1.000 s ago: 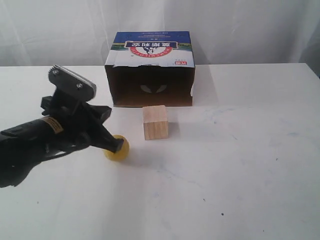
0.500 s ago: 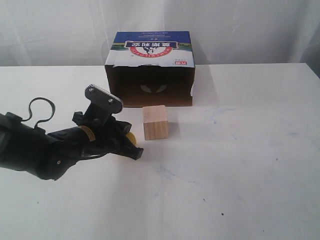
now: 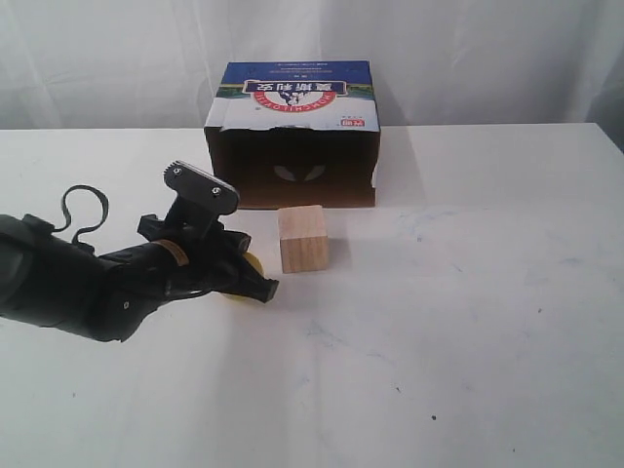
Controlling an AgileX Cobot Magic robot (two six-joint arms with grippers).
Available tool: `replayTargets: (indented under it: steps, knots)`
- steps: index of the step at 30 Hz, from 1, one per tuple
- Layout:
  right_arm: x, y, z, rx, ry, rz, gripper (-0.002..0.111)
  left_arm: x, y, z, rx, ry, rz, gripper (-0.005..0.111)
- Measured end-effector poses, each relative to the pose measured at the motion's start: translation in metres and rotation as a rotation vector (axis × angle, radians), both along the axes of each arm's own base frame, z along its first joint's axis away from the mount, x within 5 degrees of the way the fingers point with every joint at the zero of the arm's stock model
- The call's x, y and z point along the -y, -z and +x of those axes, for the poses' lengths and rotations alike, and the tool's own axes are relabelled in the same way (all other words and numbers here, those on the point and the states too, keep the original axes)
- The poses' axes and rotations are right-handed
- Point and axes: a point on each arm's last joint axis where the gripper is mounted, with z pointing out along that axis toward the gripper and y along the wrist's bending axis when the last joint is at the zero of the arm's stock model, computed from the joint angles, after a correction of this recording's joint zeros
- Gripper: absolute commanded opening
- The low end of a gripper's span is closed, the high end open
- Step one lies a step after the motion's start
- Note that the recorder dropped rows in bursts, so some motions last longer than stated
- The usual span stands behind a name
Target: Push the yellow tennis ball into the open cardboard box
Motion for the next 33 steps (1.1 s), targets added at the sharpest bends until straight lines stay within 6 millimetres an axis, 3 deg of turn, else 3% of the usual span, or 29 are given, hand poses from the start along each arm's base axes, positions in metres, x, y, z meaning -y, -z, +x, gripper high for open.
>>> replayTargets:
  steps: [12,24,33]
  knots:
    - [0.000,0.000,0.000,0.000,0.000,0.000,0.000,-0.002,0.006,0.007,0.056,-0.039,0.023,0.000]
    - [0.000,0.000,0.000,0.000,0.000,0.000,0.000,-0.048,0.019,0.024,0.010,-0.154,0.013,0.000]
    - [0.000,0.000,0.000,0.000,0.000,0.000,0.000,-0.052,0.020,0.028,0.009,-0.141,-0.012,0.000]
